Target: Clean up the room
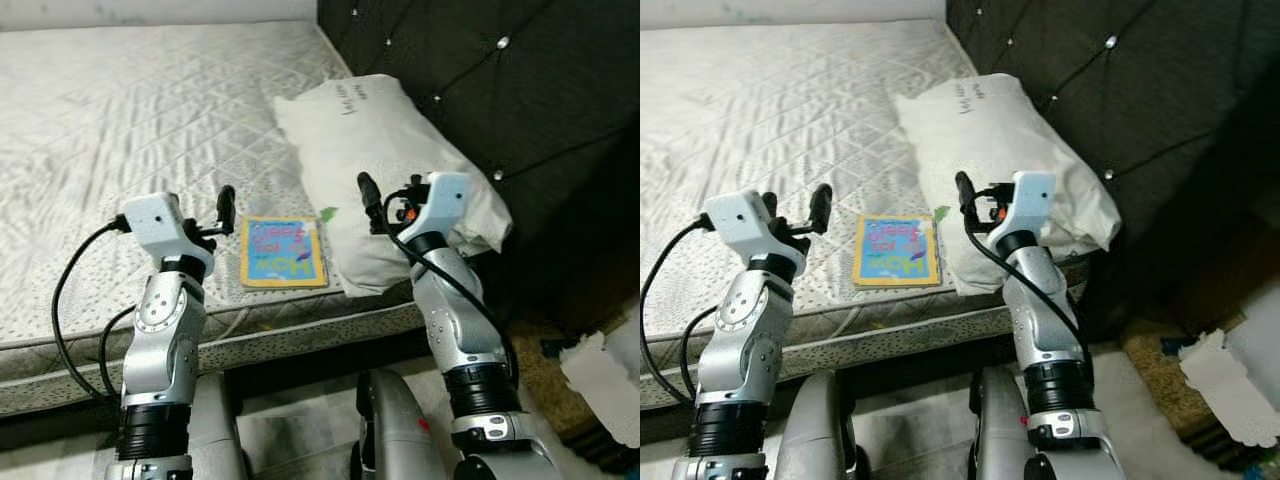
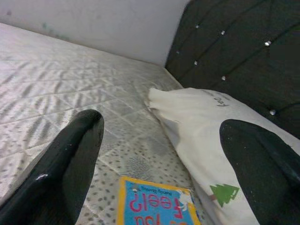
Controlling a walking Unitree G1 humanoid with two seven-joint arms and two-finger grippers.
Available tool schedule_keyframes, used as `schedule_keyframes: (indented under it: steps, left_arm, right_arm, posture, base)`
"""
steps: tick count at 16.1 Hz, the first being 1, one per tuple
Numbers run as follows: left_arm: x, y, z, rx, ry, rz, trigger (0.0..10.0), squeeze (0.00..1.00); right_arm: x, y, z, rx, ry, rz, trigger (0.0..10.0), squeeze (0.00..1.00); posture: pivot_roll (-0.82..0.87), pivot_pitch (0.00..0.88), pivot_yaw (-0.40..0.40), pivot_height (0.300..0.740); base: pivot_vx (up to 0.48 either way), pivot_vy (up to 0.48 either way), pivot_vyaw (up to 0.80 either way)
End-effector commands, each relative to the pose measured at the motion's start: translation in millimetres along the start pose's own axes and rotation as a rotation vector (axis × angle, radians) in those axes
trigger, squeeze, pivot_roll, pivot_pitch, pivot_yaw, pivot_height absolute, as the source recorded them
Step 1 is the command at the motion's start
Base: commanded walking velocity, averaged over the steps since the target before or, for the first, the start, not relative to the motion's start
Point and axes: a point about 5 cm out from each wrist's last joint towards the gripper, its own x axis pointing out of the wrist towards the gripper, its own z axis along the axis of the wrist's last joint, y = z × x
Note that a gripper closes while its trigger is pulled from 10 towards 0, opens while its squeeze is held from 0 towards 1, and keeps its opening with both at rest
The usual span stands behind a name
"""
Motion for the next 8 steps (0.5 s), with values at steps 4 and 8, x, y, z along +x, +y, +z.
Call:
schedule_keyframes:
  steps: [4, 8]
  left_arm:
    - [3.7, -5.7, 4.7, 0.027, -0.003, -0.036, 10.0, 0.00]
    - [5.1, -4.8, 5.4, 0.045, -0.005, -0.025, 10.0, 0.00]
  right_arm:
    - [1.3, 4.3, 5.3, -0.003, -0.009, 0.025, 10.0, 0.00]
    - [4.1, 4.8, 6.5, -0.012, -0.008, 0.028, 10.0, 0.00]
  posture:
    - [-0.08, 0.000, -0.010, 0.644]
    - [-0.08, 0.000, -0.013, 0.678]
  base:
    - [0.000, 0.000, 0.00]
    - [0.000, 0.000, 0.00]
